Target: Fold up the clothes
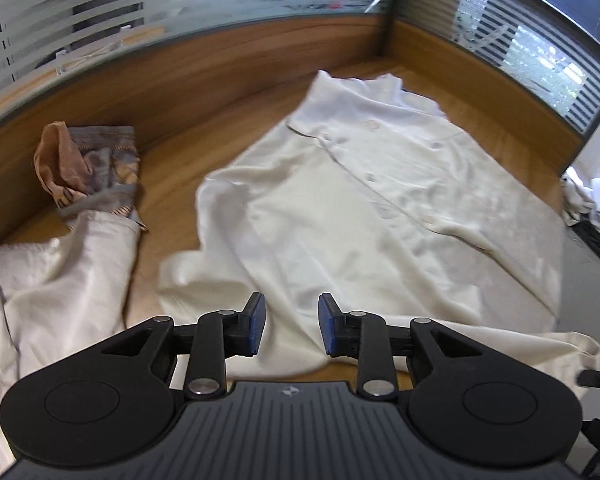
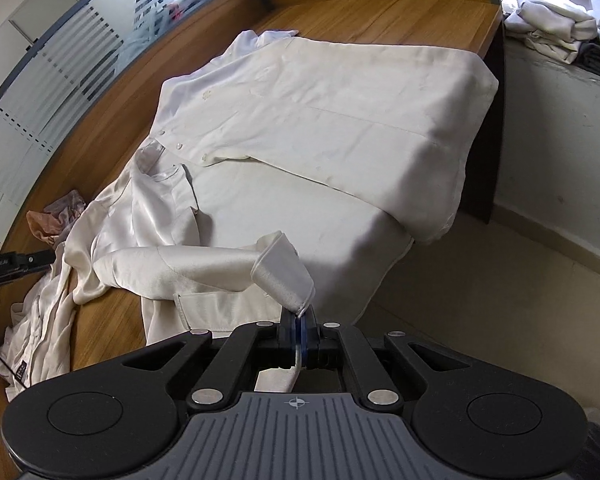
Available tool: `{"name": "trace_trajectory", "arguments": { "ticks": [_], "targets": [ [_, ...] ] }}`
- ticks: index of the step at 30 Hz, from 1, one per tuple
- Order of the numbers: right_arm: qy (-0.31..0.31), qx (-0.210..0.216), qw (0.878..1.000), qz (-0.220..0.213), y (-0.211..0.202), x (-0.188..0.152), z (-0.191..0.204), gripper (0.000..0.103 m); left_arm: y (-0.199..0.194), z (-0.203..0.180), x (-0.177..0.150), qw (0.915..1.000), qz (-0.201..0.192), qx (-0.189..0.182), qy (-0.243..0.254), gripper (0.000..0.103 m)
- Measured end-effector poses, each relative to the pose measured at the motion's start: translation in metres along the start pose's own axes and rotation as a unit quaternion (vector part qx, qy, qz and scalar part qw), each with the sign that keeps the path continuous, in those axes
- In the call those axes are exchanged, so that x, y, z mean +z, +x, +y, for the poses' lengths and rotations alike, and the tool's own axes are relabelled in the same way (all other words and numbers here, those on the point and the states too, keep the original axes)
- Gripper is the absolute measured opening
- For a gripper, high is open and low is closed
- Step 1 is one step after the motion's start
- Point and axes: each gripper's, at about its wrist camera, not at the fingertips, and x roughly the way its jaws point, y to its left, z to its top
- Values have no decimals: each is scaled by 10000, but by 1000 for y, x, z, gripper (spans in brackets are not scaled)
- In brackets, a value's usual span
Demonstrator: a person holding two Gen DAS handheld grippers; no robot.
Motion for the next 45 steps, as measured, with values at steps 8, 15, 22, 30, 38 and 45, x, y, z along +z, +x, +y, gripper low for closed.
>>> {"name": "trace_trajectory", "arguments": {
  "ticks": [8, 15, 22, 30, 38, 45],
  "targets": [
    [71, -204, 9996, 177, 11, 6, 1, 4, 45, 24, 25, 9996, -41, 274, 52, 50],
    [156, -454, 9985, 266, 19, 14, 3, 5, 88, 39, 45, 9993, 130, 342, -25, 49],
    [5, -784, 9969, 86, 17, 33, 12, 4, 92, 49, 49, 9987, -44, 504, -60, 0],
    [-317, -660, 9973, -23, 8, 59, 21, 4, 62, 80, 89, 9956, -528, 556, -534, 0],
    [-572, -749, 9954, -143, 27, 82, 30, 5, 74, 64, 128, 9952, -689, 659, -240, 6],
    [-987, -971, 9903, -142, 26, 76, 38, 29, 70, 43, 122, 9976, -527, 398, 206, 39]
  ]
}}
